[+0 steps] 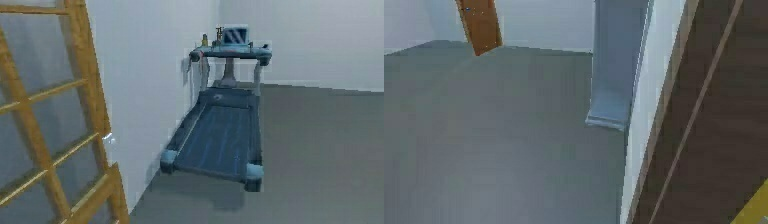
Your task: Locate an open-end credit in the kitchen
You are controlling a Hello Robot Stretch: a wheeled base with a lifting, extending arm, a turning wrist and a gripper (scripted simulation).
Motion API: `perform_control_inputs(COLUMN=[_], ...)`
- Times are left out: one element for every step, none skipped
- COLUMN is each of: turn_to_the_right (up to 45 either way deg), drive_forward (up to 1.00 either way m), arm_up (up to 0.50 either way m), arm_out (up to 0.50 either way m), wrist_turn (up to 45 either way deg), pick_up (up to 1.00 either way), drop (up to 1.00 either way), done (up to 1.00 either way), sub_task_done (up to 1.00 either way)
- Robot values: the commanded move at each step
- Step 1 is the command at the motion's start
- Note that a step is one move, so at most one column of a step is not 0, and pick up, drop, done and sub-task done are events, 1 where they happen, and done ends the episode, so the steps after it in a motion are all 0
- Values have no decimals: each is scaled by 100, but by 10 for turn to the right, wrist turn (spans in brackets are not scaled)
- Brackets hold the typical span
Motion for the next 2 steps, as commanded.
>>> perform_control_inputs(turn_to_the_right=[180, 0], drive_forward=[0, 5], arm_up=[0, 0], arm_out=[0, 0], wrist_turn=[0, 0], pick_up=[0, 0], drop=[0, 0], done=[0, 0], sub_task_done=[0, 0])
